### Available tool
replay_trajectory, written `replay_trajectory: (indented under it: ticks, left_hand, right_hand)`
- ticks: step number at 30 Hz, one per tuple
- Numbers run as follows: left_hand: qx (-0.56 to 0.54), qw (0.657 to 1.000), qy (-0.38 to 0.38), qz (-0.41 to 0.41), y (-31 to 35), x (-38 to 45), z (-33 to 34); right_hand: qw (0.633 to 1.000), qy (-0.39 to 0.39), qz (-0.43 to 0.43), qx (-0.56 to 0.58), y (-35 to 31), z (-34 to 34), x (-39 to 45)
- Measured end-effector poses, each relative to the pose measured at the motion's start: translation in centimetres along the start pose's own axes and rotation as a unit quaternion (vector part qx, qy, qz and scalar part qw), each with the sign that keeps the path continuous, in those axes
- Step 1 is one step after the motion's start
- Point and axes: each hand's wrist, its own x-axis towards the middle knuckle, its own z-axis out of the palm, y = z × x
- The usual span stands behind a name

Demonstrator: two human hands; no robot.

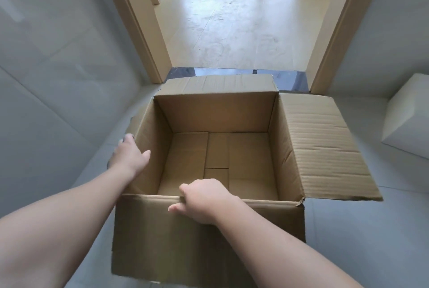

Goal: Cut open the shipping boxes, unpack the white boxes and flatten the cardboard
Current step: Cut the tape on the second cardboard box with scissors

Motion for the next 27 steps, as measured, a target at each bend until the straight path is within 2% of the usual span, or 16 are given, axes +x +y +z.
replay_trajectory:
  ticks: [3, 6, 9, 14, 20, 27]
  left_hand:
    - [-0.027, 0.993, 0.040, 0.105, 3.8, -0.9, -0.2]
    - [-0.063, 0.978, 0.007, 0.197, 9.4, -2.8, 0.2]
    - [-0.092, 0.948, -0.023, 0.303, 16.1, -5.7, 0.9]
    - [-0.115, 0.875, -0.067, 0.466, 27.6, -12.3, 2.2]
    - [-0.096, 0.778, -0.138, 0.605, 39.0, -22.5, 5.3]
    - [-0.135, 0.664, -0.227, 0.700, 47.7, -37.5, 8.9]
  right_hand:
    - [0.999, 0.045, 0.009, -0.008, 2.2, -1.2, -2.1]
    - [0.996, 0.075, 0.039, -0.016, 5.3, -3.4, -5.3]
    - [0.988, 0.108, 0.099, -0.037, 8.6, -5.6, -9.6]
    - [0.965, 0.169, 0.192, -0.058, 14.0, -8.1, -19.1]
    - [0.920, 0.180, 0.341, -0.077, 17.7, -8.8, -32.2]
    - [0.813, 0.218, 0.539, -0.027, 17.2, -7.1, -47.8]
